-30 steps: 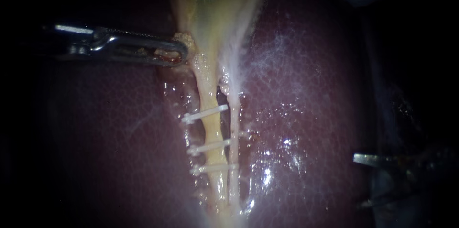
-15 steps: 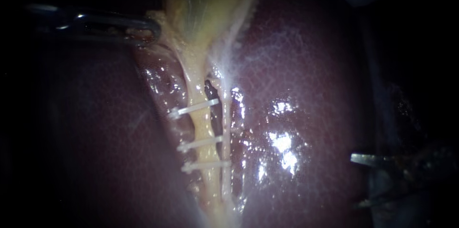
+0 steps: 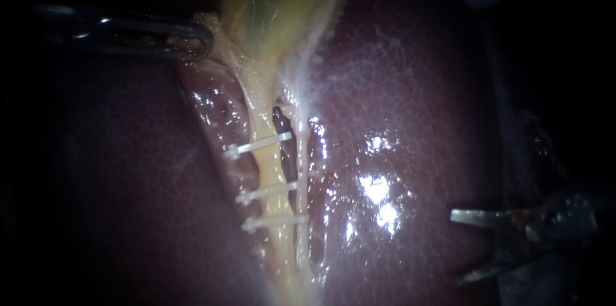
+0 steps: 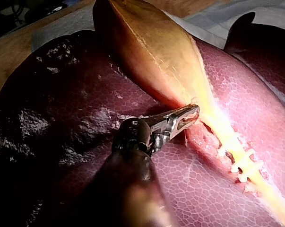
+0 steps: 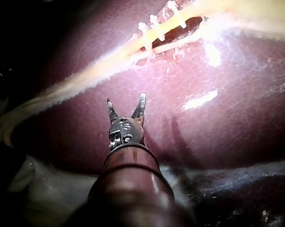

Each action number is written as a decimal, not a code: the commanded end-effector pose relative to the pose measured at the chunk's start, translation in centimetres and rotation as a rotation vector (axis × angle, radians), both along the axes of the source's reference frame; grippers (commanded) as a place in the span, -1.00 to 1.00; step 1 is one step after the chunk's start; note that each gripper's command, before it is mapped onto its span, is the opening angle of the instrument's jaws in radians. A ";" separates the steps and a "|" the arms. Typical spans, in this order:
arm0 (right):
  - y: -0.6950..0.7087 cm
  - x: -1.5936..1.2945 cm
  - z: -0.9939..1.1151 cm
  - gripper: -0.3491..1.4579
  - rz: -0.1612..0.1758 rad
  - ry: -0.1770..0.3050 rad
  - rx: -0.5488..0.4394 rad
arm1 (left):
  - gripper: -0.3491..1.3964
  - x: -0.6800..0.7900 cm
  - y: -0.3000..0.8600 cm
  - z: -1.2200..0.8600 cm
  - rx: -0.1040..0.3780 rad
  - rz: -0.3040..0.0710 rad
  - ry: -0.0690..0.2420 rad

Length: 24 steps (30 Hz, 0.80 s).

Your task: Go to the cutting position left tube

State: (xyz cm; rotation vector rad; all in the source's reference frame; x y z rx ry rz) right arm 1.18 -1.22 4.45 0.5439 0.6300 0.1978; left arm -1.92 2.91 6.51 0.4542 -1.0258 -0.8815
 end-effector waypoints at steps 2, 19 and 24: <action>0.07 0.08 0.01 0.95 0.015 0.039 0.017 | -1.00 0.00 0.00 0.00 0.000 0.000 0.000; 0.40 0.70 0.52 0.95 0.160 0.222 0.201 | -1.00 0.00 -0.02 -0.01 -0.001 -0.001 0.001; 0.44 0.84 0.66 0.95 0.168 0.244 0.269 | -1.00 0.01 -0.02 -0.01 -0.001 -0.001 0.001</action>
